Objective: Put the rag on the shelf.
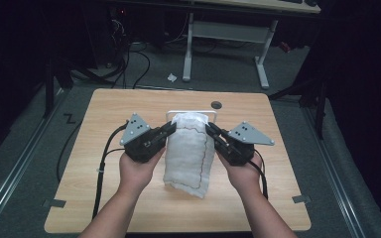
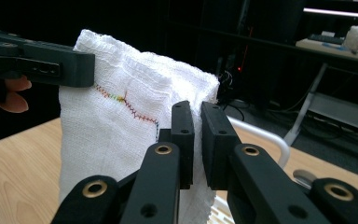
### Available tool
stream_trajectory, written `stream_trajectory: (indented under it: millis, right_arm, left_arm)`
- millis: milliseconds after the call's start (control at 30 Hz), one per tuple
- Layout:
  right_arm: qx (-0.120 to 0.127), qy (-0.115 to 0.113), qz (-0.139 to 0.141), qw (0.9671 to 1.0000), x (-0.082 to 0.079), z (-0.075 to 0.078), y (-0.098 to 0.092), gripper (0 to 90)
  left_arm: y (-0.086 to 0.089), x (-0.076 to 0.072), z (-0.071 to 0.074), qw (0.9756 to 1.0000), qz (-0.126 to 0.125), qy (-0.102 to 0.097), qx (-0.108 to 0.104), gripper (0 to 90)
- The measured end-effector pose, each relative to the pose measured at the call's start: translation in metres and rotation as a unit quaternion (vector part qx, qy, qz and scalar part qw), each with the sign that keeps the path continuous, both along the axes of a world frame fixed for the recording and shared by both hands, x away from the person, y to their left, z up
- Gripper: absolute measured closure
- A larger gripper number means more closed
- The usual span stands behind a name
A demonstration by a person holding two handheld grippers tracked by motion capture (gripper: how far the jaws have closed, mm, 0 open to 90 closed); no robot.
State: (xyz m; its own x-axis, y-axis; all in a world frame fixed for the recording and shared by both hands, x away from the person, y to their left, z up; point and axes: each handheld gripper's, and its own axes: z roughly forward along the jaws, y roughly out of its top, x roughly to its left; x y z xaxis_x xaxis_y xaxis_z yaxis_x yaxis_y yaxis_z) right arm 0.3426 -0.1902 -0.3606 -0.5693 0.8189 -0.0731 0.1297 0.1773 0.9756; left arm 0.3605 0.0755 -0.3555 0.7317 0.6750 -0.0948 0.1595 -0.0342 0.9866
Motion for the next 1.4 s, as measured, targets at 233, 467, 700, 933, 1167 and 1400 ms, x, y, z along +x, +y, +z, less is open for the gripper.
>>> stream_trajectory:
  millis: [233,467,700,933,1167,1400]
  right_arm:
    - [0.01,-0.015,0.001,0.9998,0.003,0.019,0.002,84.6]
    - [0.003,-0.019,0.005,0.9998,0.005,0.028,0.001,84.6]
    - [-0.002,-0.037,-0.005,0.9993,0.009,0.045,0.0,84.6]
    - [0.001,-0.044,-0.021,0.9988,0.024,0.067,-0.009,84.6]
    - [0.0,-0.047,-0.029,0.9985,0.046,0.077,-0.01,84.6]
    - [0.01,-0.039,-0.03,0.9987,0.075,0.071,-0.005,84.6]
  left_arm:
    - [0.004,0.001,0.019,0.9999,0.0,-0.017,-0.001,86.7]
    - [0.006,0.004,0.029,0.9997,0.003,-0.024,0.006,86.7]
    - [0.003,0.014,0.043,0.9988,-0.004,-0.048,0.009,86.6]
    - [-0.009,0.03,0.061,0.998,0.0,-0.062,0.014,86.6]
    - [-0.014,0.055,0.068,0.998,0.015,-0.059,0.015,86.6]
    - [-0.009,0.082,0.062,0.9991,0.024,-0.034,0.005,86.6]
